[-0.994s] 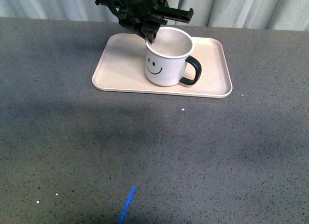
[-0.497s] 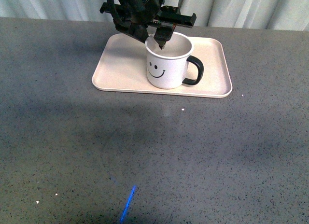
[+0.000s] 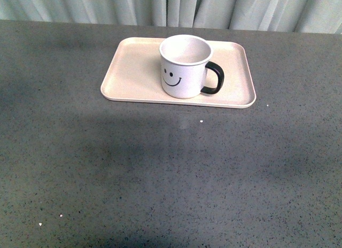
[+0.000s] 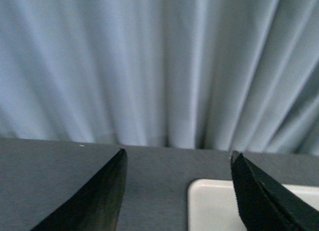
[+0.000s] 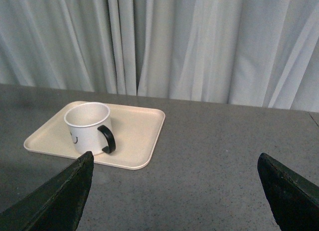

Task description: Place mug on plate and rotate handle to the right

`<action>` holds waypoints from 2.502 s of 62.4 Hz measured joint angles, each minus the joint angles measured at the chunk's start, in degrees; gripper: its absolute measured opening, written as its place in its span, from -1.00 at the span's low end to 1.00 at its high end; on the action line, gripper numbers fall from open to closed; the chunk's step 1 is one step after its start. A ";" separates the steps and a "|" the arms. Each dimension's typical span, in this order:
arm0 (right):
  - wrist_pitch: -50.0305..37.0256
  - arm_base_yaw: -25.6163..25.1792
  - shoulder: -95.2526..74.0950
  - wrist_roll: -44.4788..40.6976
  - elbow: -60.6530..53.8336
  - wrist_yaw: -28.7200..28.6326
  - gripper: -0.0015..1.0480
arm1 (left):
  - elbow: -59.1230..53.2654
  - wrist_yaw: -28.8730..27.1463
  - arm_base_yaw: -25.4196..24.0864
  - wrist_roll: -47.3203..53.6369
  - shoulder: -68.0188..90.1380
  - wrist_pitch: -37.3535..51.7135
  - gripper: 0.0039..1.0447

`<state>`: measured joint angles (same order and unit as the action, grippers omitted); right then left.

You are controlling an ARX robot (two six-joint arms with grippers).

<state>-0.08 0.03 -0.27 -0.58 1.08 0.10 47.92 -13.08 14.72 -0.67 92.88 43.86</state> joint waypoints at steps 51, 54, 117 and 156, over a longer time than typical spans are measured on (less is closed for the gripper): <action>0.00 0.00 0.00 0.00 0.00 -0.07 0.82 | -44.33 13.11 -14.62 0.35 -35.30 9.09 -0.98; 0.00 0.00 0.00 0.00 0.00 -0.09 0.82 | -44.85 13.16 -14.62 0.35 -37.55 7.37 -0.98; 0.00 0.00 0.00 0.00 0.00 -0.09 0.82 | -47.17 13.09 -14.64 0.37 -75.87 -26.82 -0.98; 0.00 0.00 0.00 0.00 0.00 -0.09 0.82 | -47.15 13.07 -14.64 0.37 -91.84 -43.69 -0.98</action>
<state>-0.08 0.03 -0.27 -0.58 1.08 0.01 0.78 -0.01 0.08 -0.30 1.04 0.16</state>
